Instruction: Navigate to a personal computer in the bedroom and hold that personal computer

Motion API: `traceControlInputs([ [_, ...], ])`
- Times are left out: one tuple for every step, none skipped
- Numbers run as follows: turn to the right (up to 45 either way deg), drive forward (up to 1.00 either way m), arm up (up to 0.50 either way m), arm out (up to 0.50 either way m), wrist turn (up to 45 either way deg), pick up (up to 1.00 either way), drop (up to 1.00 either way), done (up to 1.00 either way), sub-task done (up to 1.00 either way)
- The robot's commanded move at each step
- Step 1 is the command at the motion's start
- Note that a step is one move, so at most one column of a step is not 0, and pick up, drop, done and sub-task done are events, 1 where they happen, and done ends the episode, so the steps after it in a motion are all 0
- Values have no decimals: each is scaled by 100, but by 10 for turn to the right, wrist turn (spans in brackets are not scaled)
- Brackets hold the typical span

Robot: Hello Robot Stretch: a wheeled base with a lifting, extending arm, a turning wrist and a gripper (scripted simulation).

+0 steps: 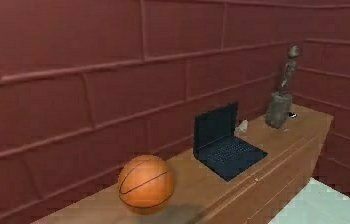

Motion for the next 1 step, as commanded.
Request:
traceControlInputs([
  [-60, 0, 0, 0, 0, 0, 0, 0, 0],
])
